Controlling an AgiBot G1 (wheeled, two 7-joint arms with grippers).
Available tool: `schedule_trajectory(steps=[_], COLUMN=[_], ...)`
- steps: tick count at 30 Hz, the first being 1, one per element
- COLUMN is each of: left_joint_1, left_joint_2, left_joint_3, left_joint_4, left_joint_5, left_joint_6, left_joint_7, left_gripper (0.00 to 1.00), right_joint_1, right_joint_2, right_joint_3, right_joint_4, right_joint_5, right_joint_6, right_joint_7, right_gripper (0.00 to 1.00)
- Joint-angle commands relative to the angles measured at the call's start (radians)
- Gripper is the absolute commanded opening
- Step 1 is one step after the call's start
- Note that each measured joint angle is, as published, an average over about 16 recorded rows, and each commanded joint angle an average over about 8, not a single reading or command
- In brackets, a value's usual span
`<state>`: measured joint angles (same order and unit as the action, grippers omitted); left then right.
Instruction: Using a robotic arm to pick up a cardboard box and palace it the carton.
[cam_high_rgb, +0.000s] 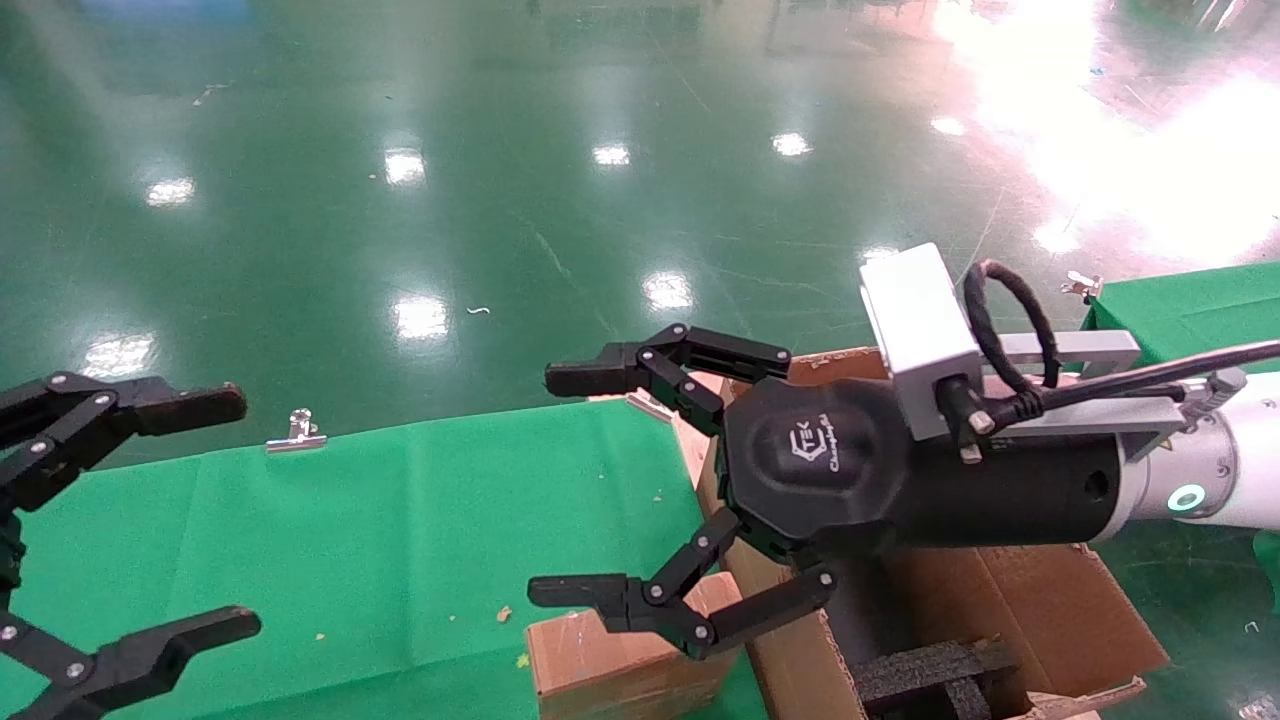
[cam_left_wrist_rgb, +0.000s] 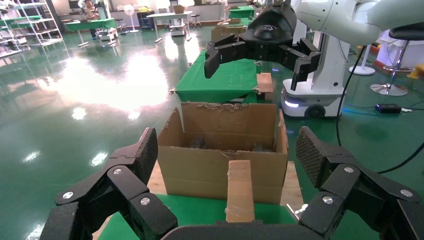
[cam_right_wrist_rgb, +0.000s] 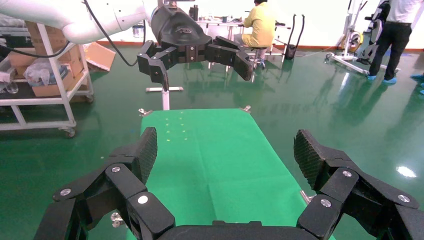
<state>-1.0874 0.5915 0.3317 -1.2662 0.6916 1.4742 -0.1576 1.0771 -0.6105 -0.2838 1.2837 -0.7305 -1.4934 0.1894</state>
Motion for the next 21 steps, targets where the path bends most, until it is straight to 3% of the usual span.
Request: schedule_trajectory(steps=[1, 13, 14, 21], left_joint_1=[0.000, 0.000, 0.000, 0.000], left_joint_2=[0.000, 0.000, 0.000, 0.000], left_joint_3=[0.000, 0.000, 0.000, 0.000], left_joint_4=[0.000, 0.000, 0.000, 0.000], left_joint_5=[0.000, 0.000, 0.000, 0.000], left_joint_6=[0.000, 0.000, 0.000, 0.000], left_joint_7=[0.000, 0.000, 0.000, 0.000], left_gripper=[1.00, 1.00, 0.97, 0.12], right_joint_1=[0.000, 0.000, 0.000, 0.000], right_joint_2=[0.000, 0.000, 0.000, 0.000], right_joint_3=[0.000, 0.000, 0.000, 0.000], right_joint_4=[0.000, 0.000, 0.000, 0.000], right_joint_5=[0.000, 0.000, 0.000, 0.000], right_joint_6=[0.000, 0.000, 0.000, 0.000], right_joint_7=[0.000, 0.000, 0.000, 0.000], right_gripper=[1.00, 1.00, 1.00, 1.00])
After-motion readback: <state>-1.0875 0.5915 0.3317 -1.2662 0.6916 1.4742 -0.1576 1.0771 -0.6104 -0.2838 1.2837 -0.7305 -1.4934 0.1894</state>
